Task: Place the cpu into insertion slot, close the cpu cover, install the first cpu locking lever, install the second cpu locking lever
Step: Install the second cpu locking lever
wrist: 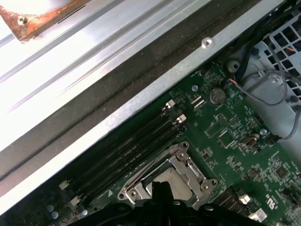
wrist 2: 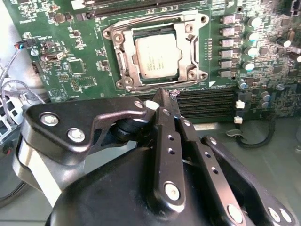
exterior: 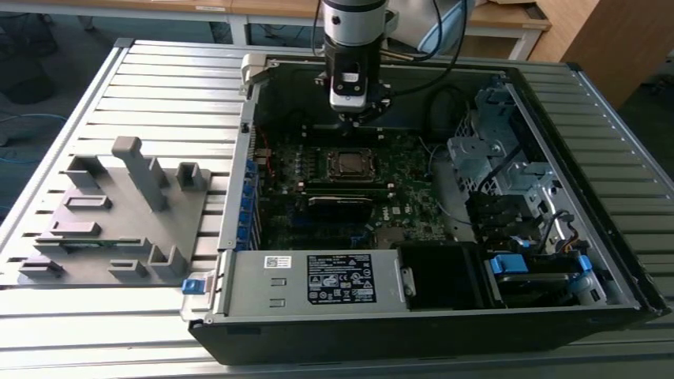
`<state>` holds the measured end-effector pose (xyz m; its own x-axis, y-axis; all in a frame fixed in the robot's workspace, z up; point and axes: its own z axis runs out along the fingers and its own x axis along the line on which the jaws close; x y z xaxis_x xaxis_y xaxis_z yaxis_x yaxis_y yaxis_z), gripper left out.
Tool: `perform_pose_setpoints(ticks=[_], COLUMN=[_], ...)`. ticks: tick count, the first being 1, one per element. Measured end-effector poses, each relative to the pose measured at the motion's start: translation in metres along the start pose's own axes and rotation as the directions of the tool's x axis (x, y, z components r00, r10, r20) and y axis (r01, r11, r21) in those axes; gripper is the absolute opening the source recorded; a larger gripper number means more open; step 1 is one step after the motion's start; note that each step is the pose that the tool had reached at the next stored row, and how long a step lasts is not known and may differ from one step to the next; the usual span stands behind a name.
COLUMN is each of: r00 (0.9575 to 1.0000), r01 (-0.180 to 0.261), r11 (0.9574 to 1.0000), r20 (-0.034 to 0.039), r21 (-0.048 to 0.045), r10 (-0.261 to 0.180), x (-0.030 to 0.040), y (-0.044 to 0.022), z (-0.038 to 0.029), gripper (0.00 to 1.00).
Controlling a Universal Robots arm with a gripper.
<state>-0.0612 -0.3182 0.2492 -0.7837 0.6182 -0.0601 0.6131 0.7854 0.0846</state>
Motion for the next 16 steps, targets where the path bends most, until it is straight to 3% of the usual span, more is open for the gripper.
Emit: perform_pose_setpoints(ticks=[6, 16], r00=[0.9980, 0.9872], r01=[0.062, 0.159], r11=[0.9980, 0.9872], r20=[-0.0052, -0.0127], r21=[-0.0038, -0.0105], r10=[-0.063, -0.159], x=[-0.0027, -0.0091], y=[0.0019, 0.0068], z=[0.0039, 0.0099], gripper=[0.10, 0.10])
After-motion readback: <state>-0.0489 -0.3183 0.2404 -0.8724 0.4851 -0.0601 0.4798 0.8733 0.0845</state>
